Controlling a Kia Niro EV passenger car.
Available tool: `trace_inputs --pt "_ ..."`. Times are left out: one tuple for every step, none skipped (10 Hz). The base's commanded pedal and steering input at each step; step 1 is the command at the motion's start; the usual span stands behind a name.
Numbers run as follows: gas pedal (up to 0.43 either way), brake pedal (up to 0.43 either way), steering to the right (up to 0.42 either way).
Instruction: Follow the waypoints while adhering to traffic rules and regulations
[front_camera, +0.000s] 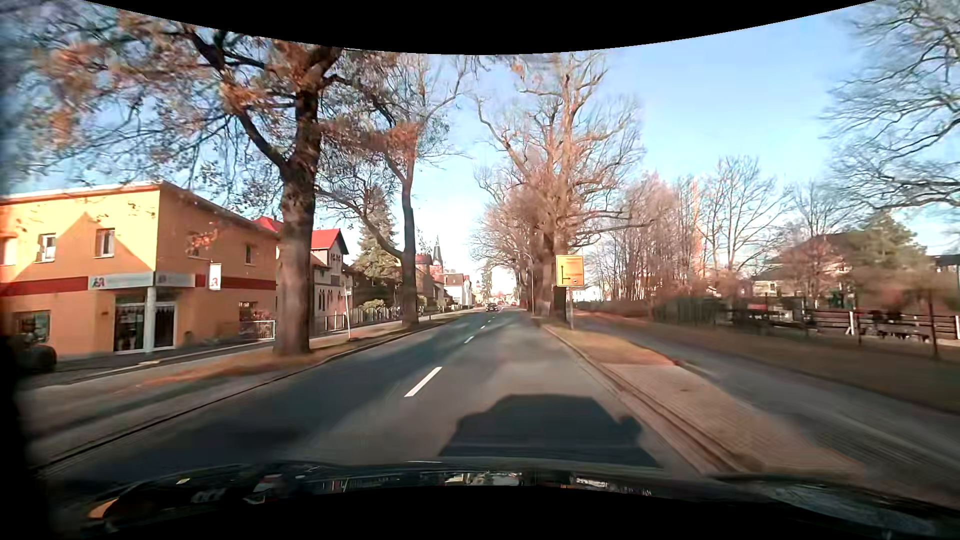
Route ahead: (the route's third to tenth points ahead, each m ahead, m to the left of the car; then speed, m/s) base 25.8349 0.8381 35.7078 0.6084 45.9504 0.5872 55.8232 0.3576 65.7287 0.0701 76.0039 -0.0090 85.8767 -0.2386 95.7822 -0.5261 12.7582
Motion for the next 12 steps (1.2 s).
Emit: trace_inputs --pt "0.130 0.000 0.001" --pt "0.130 0.000 0.001" --pt "0.130 0.000 0.001" --pt "0.130 0.000 0.001" --pt "0.130 0.000 0.001" --pt "0.130 0.000 0.002" --pt "0.118 0.000 0.005" --pt "0.118 0.000 0.005" --pt "0.118 0.000 0.005" --pt "0.118 0.000 0.004" --pt "0.118 0.000 0.003" --pt "0.118 0.000 0.002"
